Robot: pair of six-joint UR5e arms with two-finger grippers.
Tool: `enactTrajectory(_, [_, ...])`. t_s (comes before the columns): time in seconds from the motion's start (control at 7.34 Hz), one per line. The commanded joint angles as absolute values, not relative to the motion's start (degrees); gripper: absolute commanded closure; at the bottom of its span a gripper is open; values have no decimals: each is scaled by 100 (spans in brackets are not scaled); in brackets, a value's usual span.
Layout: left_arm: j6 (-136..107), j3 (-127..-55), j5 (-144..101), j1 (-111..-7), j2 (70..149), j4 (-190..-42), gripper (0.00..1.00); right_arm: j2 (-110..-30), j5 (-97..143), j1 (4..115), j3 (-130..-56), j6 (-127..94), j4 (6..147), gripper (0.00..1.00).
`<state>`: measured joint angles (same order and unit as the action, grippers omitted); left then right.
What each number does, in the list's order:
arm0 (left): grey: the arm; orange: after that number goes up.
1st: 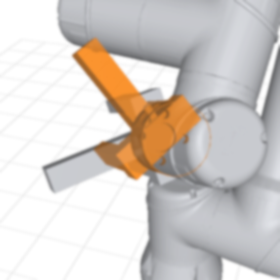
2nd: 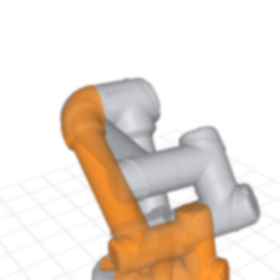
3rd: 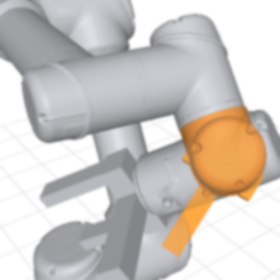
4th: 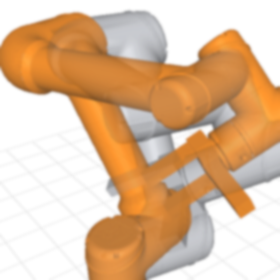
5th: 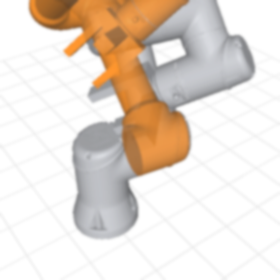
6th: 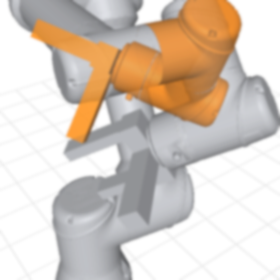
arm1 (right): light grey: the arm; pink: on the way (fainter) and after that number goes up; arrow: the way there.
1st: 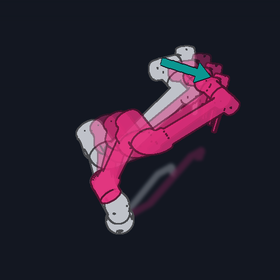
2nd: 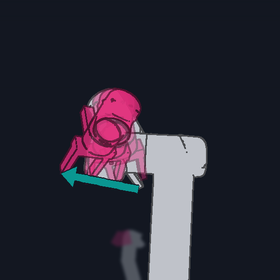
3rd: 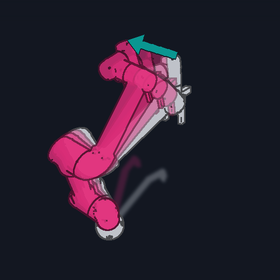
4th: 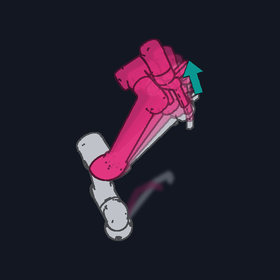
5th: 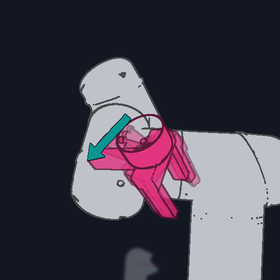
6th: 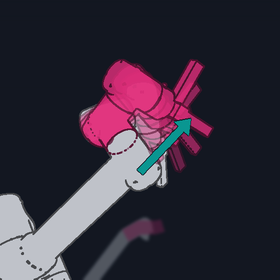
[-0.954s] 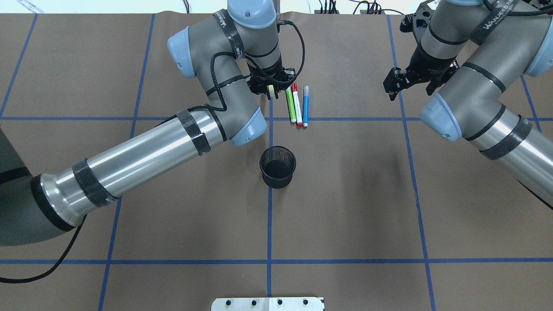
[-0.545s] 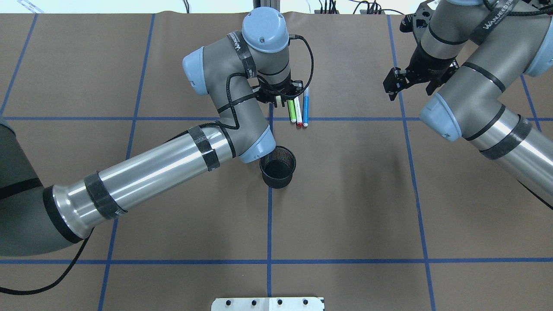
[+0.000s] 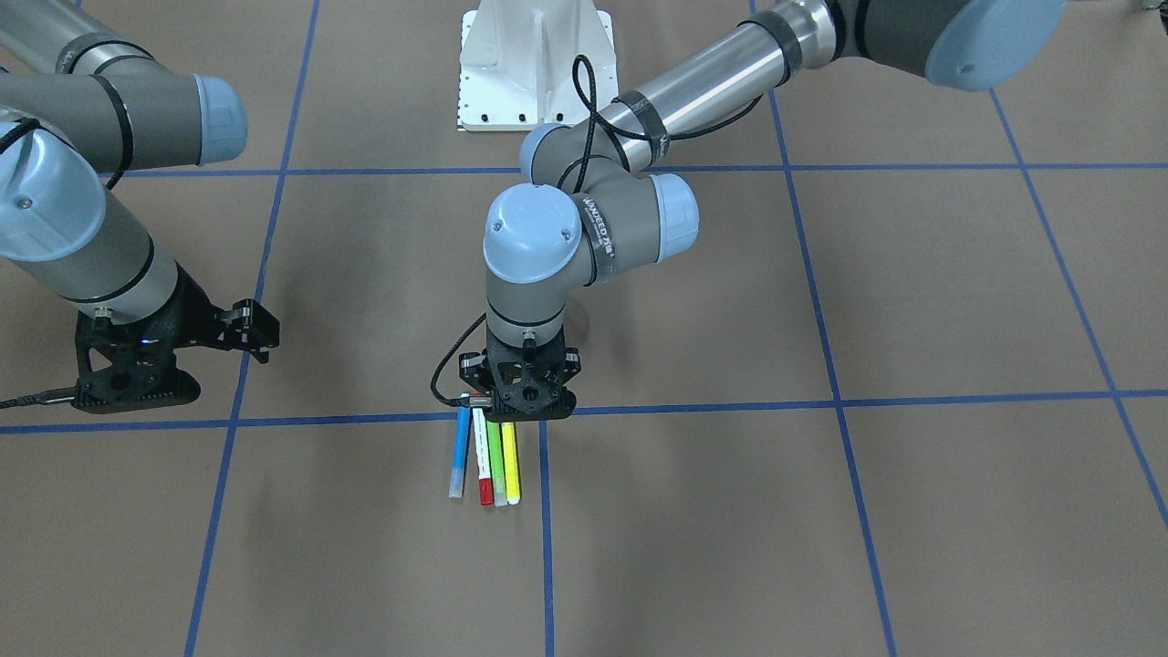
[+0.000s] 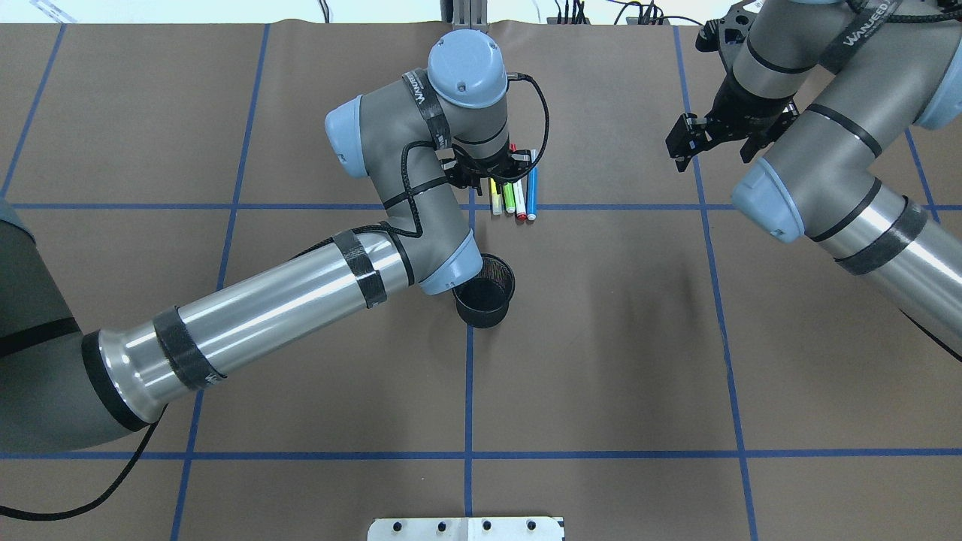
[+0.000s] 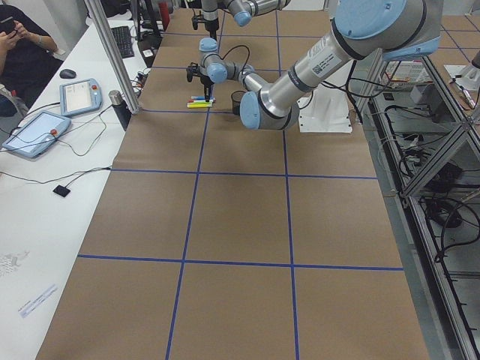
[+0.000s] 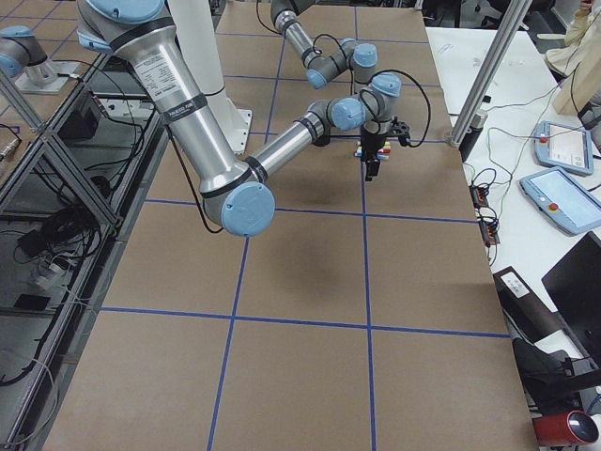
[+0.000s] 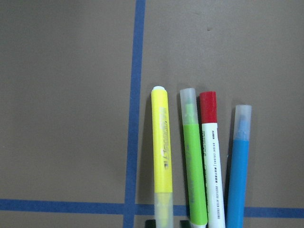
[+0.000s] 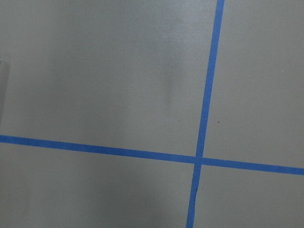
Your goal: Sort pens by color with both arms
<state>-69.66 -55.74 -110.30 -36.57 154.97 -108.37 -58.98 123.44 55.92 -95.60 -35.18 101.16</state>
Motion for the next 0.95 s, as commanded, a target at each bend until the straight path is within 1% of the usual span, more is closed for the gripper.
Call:
enactTrajectory(0.0, [-6952, -5808, -11056, -3682, 15487, -10767, 38, -5880, 12357, 5651, -9554, -3525, 10116, 2])
enactTrajectory(0.14, [-6943, -6027, -11118, -3796, 15478, -10488, 28, -5889, 12357, 5712, -9536, -3516, 10125, 2])
enactTrajectory(0.41, [-6935, -6502, -12001, -4391, 15338, -10170, 0, -5897, 12358, 5765, -9510, -3481, 10021, 1])
enactTrajectory(0.68, [-6578, -7116, -12470, -4972, 14786, -10160, 0, -5889, 12418, 5940, -9344, -3507, 9792, 1])
enactTrajectory(0.82, [-6130, -7371, -12611, -5236, 14409, -10151, 0, -5854, 12619, 6142, -9056, -3507, 9391, 1])
